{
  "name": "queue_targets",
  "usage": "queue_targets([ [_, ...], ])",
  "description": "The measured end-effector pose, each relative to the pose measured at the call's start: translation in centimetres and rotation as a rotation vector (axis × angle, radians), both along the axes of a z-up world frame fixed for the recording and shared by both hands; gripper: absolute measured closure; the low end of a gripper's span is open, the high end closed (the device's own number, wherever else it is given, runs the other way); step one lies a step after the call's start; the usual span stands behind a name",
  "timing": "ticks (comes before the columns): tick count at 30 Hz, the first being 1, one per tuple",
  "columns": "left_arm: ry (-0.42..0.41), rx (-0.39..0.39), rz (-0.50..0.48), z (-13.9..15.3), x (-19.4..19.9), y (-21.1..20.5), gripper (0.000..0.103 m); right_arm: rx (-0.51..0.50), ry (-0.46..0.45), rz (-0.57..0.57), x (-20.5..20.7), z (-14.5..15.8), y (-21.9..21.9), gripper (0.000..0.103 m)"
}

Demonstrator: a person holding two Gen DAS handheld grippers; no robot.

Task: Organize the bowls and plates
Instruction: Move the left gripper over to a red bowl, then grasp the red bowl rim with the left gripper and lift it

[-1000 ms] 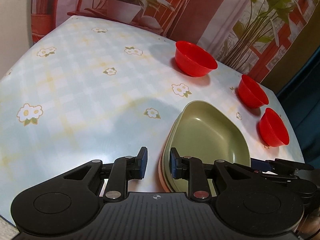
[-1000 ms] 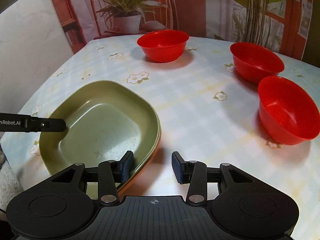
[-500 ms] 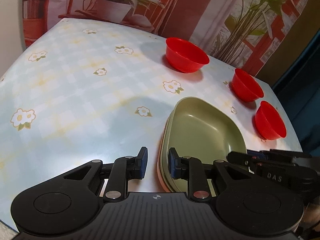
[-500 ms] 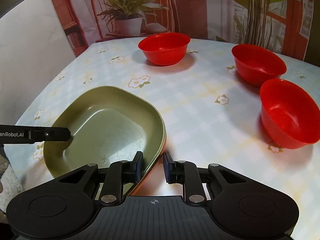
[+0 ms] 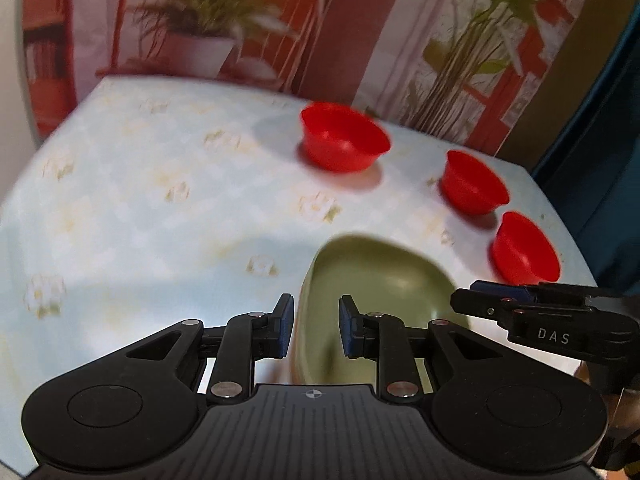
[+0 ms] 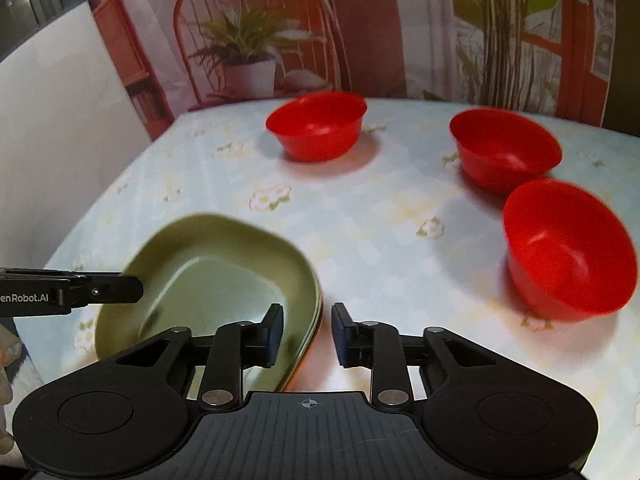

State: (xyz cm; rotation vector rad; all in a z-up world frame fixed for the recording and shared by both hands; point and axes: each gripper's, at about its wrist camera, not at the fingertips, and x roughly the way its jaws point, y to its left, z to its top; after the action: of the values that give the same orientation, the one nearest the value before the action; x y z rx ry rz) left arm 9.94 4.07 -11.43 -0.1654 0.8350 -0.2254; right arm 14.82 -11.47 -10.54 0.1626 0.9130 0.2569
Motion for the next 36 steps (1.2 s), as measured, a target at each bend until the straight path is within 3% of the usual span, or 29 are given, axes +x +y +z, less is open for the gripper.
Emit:
queue_targets([
  [3, -0.052, 0.018, -0.02, 2.0, 0.6, -0.7, 0.077, 0.01, -0.038, -0.002, 0.7, 1.6, -0.2, 0.064],
  [5, -0.077, 0.018, -0.044, 3.2, 1.2, -1.2, 0.066, 0.005, -0.064, -0.001, 1.1, 2.6, -0.4, 0.054],
  [7, -0.112, 0.017, -0.054, 4.3, 1.7, -1.8, 0.062, -0.008, -0.095, 0.006, 1.7, 3.6, -0.5, 0.044],
  [12, -0.176, 0.024, -0.055, 6.3, 3.2, -3.0, 0.062, -0.004, -0.149, -0.029, 3.5, 5.3, -1.8, 0.037],
  [17, -0.213, 0.043, -0.04, 7.7, 4.9, -3.3, 0.062, -0.037, -0.209, -0.052, 5.1, 6.6, -2.8, 0.015],
  [20, -0.225, 0.048, -0.023, 8.3, 6.1, -3.1, 0.062, -0.055, -0.233, -0.064, 5.9, 7.1, -3.1, 0.012],
  [22, -0.233, 0.055, -0.017, 8.7, 6.9, -3.0, 0.062, -0.066, -0.255, -0.076, 6.5, 7.4, -3.2, 0.002],
  [28, -0.271, 0.105, 0.01, 9.2, 9.3, -2.5, 0.057, -0.062, -0.296, -0.082, 8.6, 7.8, -3.1, 0.0],
  [36, -0.231, 0.117, 0.01, 7.8, 13.3, -1.5, 0.057, -0.051, -0.238, -0.079, 12.8, 5.6, -3.1, 0.0],
])
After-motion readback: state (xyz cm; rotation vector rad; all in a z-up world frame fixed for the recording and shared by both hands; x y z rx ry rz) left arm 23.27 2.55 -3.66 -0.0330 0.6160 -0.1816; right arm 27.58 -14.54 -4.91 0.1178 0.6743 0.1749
